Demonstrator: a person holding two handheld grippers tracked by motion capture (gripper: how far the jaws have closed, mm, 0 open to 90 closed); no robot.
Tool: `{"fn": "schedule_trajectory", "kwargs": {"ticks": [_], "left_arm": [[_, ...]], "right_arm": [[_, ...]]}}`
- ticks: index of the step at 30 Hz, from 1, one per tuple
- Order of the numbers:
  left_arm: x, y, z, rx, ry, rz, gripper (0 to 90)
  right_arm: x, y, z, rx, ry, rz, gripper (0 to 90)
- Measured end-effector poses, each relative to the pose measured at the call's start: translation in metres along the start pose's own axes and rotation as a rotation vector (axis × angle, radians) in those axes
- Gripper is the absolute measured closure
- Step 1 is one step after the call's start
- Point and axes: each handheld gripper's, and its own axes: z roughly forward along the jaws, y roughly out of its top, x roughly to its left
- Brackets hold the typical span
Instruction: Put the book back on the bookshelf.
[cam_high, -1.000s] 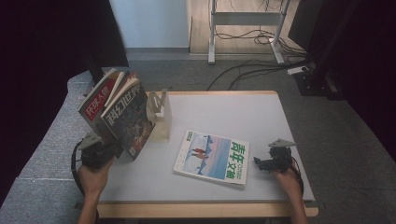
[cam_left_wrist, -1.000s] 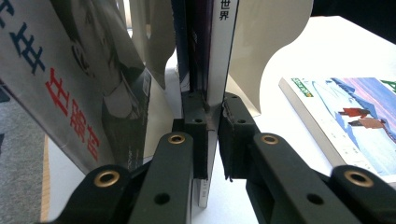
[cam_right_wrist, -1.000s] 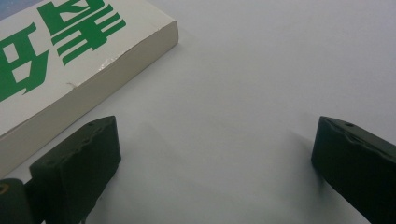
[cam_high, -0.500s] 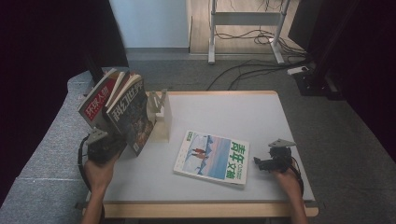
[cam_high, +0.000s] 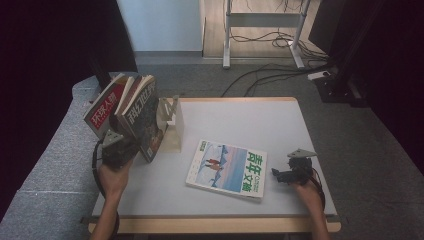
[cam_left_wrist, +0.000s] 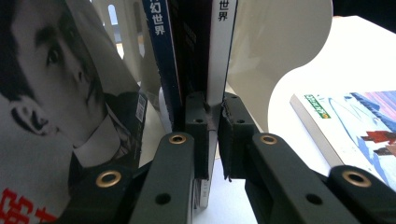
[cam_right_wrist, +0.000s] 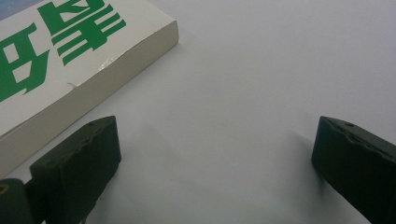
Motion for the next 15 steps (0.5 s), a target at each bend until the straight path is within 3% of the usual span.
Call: {"fn": "schedule_trajectory", "kwargs": {"ticks": [7,15], "left_arm": [[0.0002,0.0002,0.0015,-0.002,0.012,-0.015,83.0],[0.0016,-0.0042,-0.0024,-0.012,-0.005,-0.026,81.9]], "right_arm": [[0.0000,0.0000,0.0000,0.000,0.000,0.000,0.8],[0.0000,0.0000,0.0000,0.000,0.001,0.000,0.8]]}}
